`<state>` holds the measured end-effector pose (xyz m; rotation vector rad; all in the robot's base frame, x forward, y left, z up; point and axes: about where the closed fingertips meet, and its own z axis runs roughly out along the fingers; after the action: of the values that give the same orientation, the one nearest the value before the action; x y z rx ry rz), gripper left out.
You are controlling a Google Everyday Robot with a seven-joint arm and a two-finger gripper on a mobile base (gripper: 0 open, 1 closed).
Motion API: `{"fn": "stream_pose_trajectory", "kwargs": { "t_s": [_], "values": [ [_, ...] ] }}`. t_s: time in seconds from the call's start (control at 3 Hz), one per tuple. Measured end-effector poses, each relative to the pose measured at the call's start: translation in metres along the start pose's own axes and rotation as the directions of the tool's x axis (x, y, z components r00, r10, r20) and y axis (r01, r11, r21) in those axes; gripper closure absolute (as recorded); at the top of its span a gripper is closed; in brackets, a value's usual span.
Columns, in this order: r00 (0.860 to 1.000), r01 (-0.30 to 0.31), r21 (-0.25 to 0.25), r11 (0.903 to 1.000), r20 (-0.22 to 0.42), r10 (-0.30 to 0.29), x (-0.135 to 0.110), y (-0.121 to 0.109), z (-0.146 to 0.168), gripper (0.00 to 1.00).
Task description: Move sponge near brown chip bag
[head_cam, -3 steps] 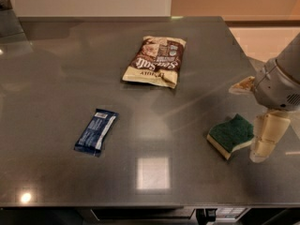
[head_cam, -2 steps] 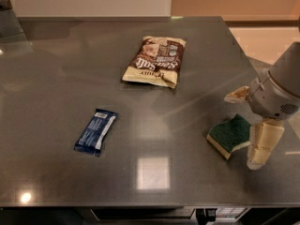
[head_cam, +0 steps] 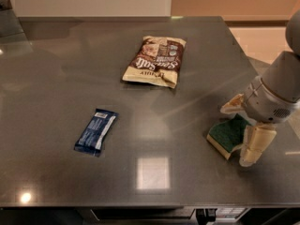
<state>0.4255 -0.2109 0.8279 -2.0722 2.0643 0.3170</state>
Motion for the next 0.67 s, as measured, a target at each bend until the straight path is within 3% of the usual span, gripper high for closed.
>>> {"fn": "stream_pose_trajectory", "kwargs": {
  "t_s": [0.67],
  "values": [
    [0.999,-0.023,-0.019,0.9996,-0.027,0.023,0.0124,-0.0102,-0.0031,0.64]
  ]
}}
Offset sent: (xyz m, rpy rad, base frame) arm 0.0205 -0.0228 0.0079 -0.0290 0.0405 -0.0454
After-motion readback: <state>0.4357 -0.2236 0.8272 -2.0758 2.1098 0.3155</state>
